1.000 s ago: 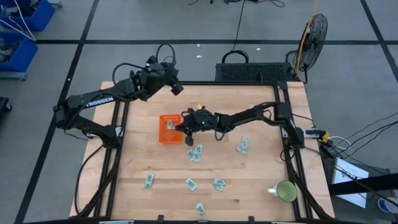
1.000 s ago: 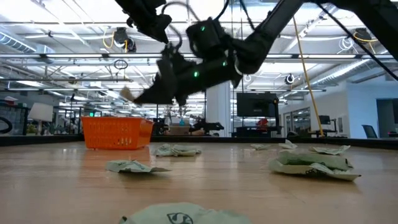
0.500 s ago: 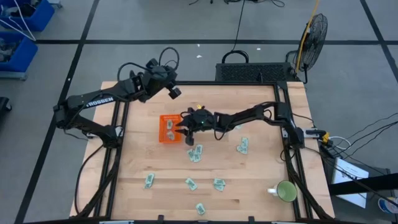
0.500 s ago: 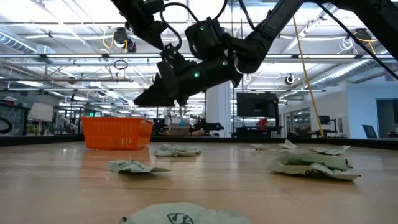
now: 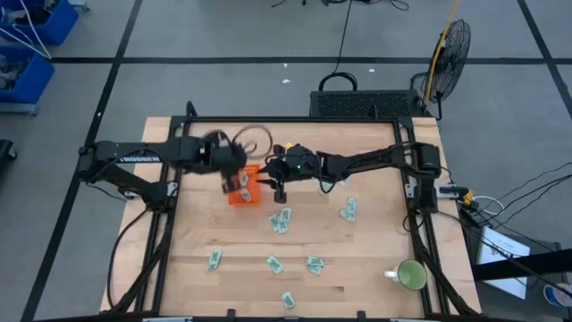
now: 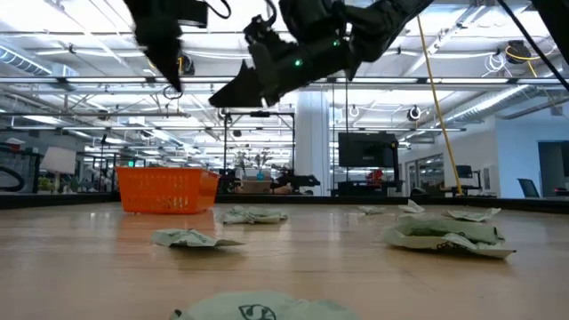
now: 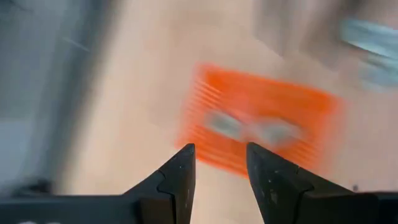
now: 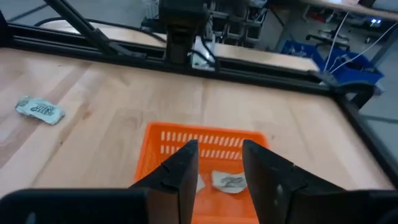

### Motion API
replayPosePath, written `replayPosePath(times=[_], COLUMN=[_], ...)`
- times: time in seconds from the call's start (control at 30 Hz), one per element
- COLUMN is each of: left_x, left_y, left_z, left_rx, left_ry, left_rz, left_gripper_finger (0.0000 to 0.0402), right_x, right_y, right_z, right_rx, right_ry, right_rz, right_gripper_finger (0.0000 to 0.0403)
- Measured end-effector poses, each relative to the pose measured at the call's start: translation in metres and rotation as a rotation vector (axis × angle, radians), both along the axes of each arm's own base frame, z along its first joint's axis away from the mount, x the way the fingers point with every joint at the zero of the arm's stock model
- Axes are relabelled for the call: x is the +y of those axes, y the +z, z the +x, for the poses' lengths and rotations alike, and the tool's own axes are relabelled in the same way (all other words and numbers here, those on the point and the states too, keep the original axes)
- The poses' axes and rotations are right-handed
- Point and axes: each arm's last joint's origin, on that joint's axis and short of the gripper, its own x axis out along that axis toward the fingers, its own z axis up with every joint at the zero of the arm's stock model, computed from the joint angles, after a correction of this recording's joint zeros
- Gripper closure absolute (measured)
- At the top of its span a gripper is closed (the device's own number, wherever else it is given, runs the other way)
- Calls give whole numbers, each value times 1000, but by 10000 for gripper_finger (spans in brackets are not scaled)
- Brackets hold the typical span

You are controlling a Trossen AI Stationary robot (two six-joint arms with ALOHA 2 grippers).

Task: Pick and place Stevia / Truvia into bins
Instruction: Put the green stevia packet into the orange bin

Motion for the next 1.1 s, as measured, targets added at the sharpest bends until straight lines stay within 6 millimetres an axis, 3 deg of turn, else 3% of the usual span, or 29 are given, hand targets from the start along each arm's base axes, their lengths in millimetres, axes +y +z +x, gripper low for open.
replayPosePath(times=[0.17,0.33,0.47,0.67,0.8,1.1], left_x=[-49,-95,-130,-175,-178,-158], left_y=[-8,-25,-51,-103,-134,-172], left_z=[-12,-28,-43,-58,-67,-90], left_rx=[83,159,149,9,-86,14], left_ry=[19,40,86,-89,-126,-97], left_rz=[-332,-384,-420,-580,-562,-445], left_gripper_finger=[252,252,252,252,252,252], right_x=[-6,-12,-18,-24,-24,-23], right_y=[16,23,23,23,24,23], right_z=[-6,-9,-9,-10,-10,-10], right_rx=[-33,-60,-60,-61,-62,-61], right_ry=[-1,-7,-21,-35,-35,-35], right_rz=[-47,-82,-82,-82,-83,-80], right_gripper_finger=[288,287,287,287,287,287])
